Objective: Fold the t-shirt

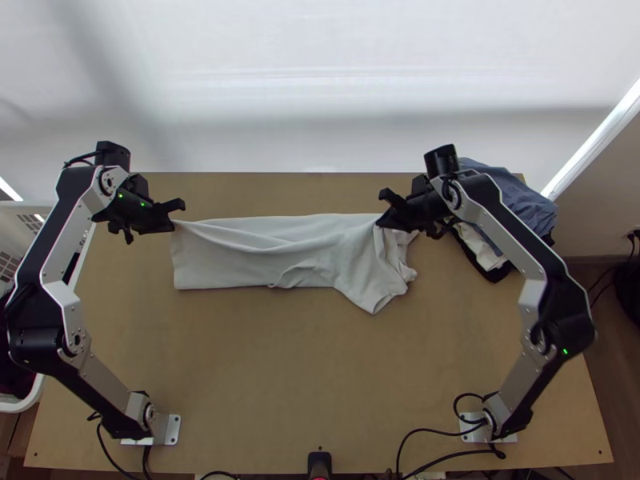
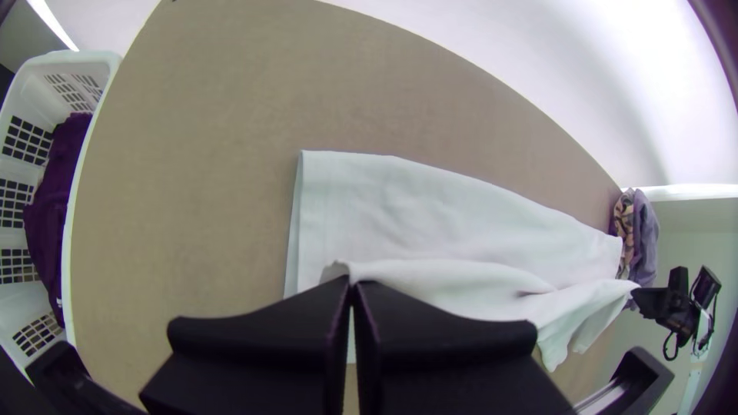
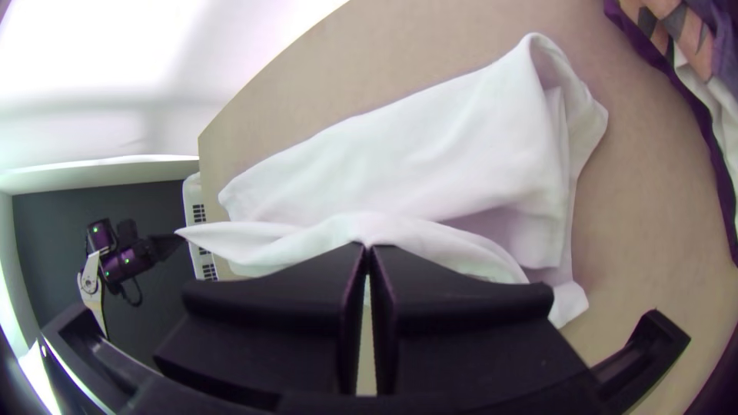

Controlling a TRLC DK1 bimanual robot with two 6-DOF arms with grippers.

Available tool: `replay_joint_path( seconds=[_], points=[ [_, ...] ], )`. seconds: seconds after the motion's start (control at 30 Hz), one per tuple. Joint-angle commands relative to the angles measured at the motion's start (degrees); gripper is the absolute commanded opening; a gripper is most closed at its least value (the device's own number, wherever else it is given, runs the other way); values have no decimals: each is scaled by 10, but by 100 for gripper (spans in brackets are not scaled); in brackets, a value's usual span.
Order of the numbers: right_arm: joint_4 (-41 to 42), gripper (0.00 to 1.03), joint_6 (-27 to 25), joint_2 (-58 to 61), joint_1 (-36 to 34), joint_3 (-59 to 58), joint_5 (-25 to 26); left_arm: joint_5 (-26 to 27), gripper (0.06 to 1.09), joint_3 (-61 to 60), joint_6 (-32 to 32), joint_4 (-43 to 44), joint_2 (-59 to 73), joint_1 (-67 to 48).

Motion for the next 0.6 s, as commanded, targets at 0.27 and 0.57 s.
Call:
replay_joint_path(
  seconds=[0.27,0.57],
  points=[
    [-8,3,12,153,-12,152,31,-5,10,79,-40,-7,60,-4],
    [-16,3,23,217,-24,248,54,-20,10,129,-69,1,122,6]
  ],
)
